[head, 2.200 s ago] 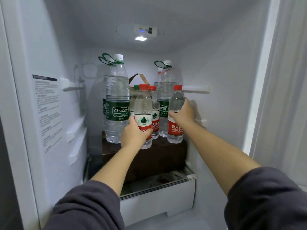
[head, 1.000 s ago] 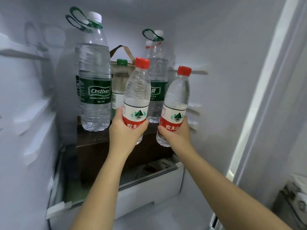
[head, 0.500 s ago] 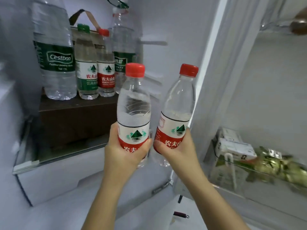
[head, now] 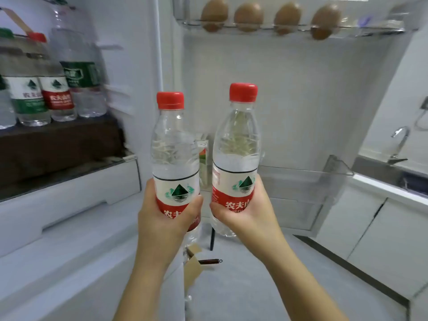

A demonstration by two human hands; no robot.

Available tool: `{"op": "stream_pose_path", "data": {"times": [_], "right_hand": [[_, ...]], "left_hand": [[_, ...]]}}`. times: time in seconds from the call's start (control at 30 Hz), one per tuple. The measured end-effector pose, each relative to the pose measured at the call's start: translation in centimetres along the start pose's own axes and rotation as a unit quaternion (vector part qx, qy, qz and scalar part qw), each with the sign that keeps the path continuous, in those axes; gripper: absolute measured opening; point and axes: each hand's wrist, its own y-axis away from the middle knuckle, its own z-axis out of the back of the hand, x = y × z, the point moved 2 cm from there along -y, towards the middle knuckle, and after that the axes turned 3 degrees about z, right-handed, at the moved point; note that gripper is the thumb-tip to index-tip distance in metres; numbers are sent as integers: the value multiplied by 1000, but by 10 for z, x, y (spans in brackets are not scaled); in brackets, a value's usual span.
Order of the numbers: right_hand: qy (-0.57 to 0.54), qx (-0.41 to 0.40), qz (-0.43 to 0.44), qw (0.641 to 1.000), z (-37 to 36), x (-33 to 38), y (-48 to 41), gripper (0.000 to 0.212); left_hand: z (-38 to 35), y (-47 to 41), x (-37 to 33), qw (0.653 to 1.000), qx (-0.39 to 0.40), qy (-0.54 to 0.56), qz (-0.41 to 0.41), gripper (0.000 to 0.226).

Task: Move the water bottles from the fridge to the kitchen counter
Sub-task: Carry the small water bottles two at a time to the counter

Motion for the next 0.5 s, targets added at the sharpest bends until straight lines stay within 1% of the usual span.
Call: {"op": "stream_pose_path", "data": {"times": [0.13,0.23,0.3,0.37,0.5], "right_hand": [[38,-67,-30,997,75,1,50,54],[69,-130,-64,987,129,2,86,50],[84,-176,-91,977,161,1,106,47],[98,-223,-115,963,190,0,126,48],[138,-301,-129,935,236,5,164,55]], "left_hand": [[-57,40,-7,998,56,10,18,49],[-101,71,-9,993,108,10,41,49],[-128,91,-12,989,136,10,54,54],[-156,109,-15,985,163,16,58,52],[-202,138,-19,973,222,25,64,50]]}}
